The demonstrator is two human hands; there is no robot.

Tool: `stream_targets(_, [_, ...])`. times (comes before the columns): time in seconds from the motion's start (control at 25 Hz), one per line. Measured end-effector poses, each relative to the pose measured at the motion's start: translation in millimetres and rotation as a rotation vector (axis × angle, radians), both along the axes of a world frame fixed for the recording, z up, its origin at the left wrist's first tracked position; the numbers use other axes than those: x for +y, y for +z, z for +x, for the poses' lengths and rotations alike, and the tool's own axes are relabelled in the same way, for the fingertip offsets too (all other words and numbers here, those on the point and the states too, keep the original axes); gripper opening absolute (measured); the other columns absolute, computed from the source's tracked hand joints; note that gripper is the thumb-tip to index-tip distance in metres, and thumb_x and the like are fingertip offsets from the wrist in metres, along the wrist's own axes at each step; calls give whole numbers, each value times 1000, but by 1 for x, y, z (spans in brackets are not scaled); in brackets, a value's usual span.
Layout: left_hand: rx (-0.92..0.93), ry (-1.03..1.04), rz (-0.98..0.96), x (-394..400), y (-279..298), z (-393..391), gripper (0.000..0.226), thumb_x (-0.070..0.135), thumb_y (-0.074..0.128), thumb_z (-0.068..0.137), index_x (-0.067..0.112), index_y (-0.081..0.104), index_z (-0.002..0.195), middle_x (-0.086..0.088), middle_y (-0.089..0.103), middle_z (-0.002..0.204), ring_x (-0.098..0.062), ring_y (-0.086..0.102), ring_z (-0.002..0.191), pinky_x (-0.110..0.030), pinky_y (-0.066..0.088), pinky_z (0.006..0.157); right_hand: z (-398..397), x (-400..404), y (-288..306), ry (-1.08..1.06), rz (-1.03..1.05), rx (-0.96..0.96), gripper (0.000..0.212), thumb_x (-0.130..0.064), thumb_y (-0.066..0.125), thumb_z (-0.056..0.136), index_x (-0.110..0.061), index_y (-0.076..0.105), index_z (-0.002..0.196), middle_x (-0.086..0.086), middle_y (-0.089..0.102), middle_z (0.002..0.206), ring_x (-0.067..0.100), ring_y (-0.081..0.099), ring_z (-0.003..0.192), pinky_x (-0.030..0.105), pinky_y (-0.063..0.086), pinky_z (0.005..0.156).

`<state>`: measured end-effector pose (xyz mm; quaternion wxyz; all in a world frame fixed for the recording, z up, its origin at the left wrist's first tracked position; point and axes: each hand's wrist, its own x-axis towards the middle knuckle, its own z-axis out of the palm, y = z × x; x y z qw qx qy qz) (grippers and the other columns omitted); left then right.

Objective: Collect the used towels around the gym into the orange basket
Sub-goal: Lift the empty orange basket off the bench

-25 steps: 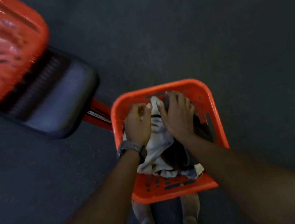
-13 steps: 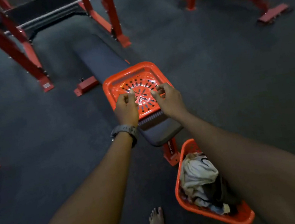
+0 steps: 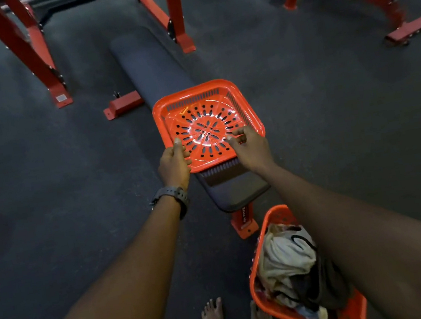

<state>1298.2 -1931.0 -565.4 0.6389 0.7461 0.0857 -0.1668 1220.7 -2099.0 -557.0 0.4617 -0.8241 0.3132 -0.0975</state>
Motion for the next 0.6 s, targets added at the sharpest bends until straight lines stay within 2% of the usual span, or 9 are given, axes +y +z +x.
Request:
stream_targets(0.12, [35, -17, 76, -29, -59, 17, 40, 53, 49, 98, 16, 63, 93, 0, 66, 93, -19, 64, 86, -36, 53, 78, 9, -40, -54, -38, -24, 31, 29, -32, 66, 96, -11, 64, 115, -3, 66, 96, 11, 60, 87, 23, 42, 79])
stream_targets(0.24, [-16, 18, 212, -60, -109, 48, 34, 40, 47, 103, 10, 63, 106, -3, 63, 97, -21, 59, 91, -29, 44, 75, 31, -92, -113, -93, -109, 64, 27, -25, 66, 96, -5, 65, 114, 6, 69, 99, 18, 62, 90, 20, 37, 76])
stream_targets(0.32, [-105, 59, 303, -69, -140, 79, 37, 33, 48, 103, 3, 62, 119, -13, 63, 120, -29, 58, 111, -32, 43, 90, 53, -126, -150, -136, -190, 64, 28, -23, 64, 94, 0, 66, 111, 16, 71, 106, 29, 65, 99, 29, 40, 84])
stream_targets(0.4, [-166, 68, 457, -71, -172, 108, 43, 29, 50, 101, -1, 55, 131, -21, 53, 140, -36, 48, 132, -40, 36, 110, 76, -152, -186, -172, -265, 72, 37, -24, 62, 91, 3, 63, 116, 24, 66, 117, 37, 61, 112, 38, 40, 95])
stream_targets(0.44, [-151, 79, 527, -69, -187, 117, 46, 27, 52, 99, -2, 51, 135, -22, 49, 145, -39, 44, 137, -45, 34, 114, 87, -160, -201, -185, -281, 89, 40, -22, 61, 91, 4, 61, 122, 26, 63, 123, 39, 57, 118, 40, 38, 99])
stream_targets(0.52, [-82, 112, 571, -65, -204, 123, 46, 20, 52, 96, -1, 47, 136, -22, 49, 144, -41, 46, 134, -47, 37, 112, 102, -168, -222, -204, -271, 127, 42, -15, 59, 93, 3, 53, 130, 26, 57, 133, 39, 52, 126, 40, 36, 104])
stream_targets(0.6, [-98, 144, 534, -63, -212, 121, 43, 10, 52, 91, 4, 47, 134, -20, 56, 133, -39, 55, 123, -44, 44, 104, 110, -170, -231, -243, -233, 144, 41, -8, 54, 93, 0, 51, 133, 24, 57, 135, 39, 53, 128, 42, 38, 105])
